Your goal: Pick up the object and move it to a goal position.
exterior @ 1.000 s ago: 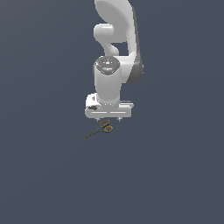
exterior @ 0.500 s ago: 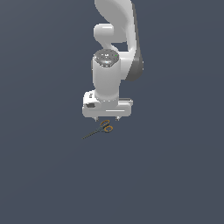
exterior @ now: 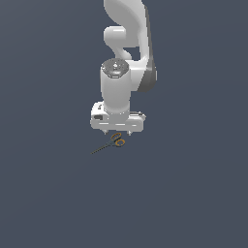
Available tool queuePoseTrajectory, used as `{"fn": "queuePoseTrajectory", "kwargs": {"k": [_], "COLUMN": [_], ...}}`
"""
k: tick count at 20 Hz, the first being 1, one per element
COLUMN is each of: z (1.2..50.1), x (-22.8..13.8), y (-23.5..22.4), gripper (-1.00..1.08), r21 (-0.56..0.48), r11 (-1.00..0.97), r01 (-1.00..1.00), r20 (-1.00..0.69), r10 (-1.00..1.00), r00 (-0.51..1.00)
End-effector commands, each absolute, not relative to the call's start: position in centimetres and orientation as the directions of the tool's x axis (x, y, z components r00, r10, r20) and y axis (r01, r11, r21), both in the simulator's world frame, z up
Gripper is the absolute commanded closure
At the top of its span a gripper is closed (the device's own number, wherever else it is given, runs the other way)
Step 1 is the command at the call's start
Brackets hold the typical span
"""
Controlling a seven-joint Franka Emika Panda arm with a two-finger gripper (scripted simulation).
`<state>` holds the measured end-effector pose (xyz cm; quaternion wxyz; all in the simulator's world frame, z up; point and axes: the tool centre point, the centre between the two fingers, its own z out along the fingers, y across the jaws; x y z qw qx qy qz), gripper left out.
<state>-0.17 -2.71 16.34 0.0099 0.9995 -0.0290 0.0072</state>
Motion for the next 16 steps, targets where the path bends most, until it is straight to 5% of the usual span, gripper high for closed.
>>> {"fn": "queuePoseTrajectory", "kwargs": {"k": [1, 16], "z": [15.8, 11.3], "x": [-0.3, -1.5], "y": [-2.9, -5.3], "gripper": [-0.92, -0.92], "r21": [0.015, -0.007], "r11": [-0.994, -0.838], "r01": [-0.108, -0.545], "r20": [0.014, -0.001], "r10": [-0.107, -0.545], "r00": [0.994, 0.838]}}
